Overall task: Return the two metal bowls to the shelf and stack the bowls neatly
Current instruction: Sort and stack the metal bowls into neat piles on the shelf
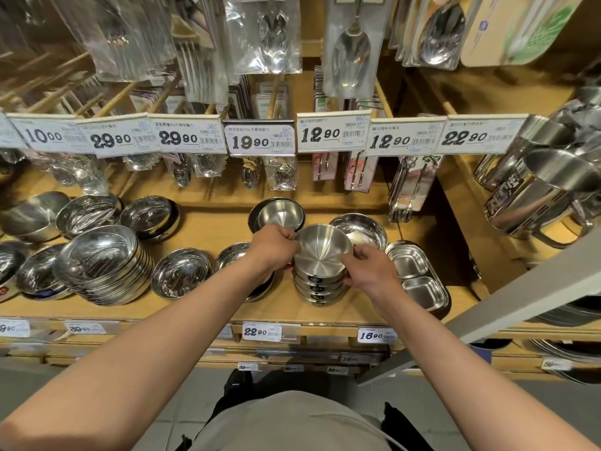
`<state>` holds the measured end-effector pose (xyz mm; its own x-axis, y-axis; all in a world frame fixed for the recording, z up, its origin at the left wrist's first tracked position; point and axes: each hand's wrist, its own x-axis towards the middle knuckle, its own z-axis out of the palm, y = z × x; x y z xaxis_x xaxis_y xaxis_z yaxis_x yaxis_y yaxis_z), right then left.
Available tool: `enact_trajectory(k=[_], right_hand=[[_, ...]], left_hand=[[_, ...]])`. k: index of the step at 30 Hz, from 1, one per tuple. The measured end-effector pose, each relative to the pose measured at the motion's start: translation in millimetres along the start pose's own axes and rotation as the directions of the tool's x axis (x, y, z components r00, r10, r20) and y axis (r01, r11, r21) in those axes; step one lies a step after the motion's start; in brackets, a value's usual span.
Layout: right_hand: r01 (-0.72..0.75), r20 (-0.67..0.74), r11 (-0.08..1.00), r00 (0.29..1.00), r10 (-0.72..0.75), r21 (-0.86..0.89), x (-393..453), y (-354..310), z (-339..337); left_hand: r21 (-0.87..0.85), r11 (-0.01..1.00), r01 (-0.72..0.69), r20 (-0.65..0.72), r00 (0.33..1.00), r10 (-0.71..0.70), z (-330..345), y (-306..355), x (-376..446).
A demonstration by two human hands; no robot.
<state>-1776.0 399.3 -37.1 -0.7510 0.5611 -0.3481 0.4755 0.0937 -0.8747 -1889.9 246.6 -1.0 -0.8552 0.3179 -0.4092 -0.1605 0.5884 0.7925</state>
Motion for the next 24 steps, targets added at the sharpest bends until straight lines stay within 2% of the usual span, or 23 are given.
enact_trajectory(k=[6,11,17,20,24], right_hand=[[0.0,0.021,1.0,1.0,-0.001,0.019,-1.1,-1.8,-2.1],[0.002,0.051,1.0,0.999,-0.001,-0.022,-2.0,0.3,-5.5],[-0.208,0.191,0.955,0.967,0.168,0.211,-6.5,-4.5,-4.1],[-0.23,0.203,0.94,0.962,0.181,0.253,-6.2,-2.0,-2.5],[-0.238,0.175,0.932,0.965,0.196,0.272,-4.6,-1.4,-1.6]], left_hand=[[-0.025,1.0,0.016,0.007,1.0,-0.016,-1.2,-4.4,3.0],[-0.078,0.996,0.053,0.067,0.997,-0.048,-3.6,-12.4,4.4],[-0.234,0.95,0.209,0.258,0.955,-0.147,0.1,-10.7,-7.2],[-0.315,0.916,0.248,0.273,0.948,-0.163,1.1,-7.9,-11.3],[-0.291,0.93,0.224,0.244,0.957,-0.154,2.8,-7.8,-14.5]])
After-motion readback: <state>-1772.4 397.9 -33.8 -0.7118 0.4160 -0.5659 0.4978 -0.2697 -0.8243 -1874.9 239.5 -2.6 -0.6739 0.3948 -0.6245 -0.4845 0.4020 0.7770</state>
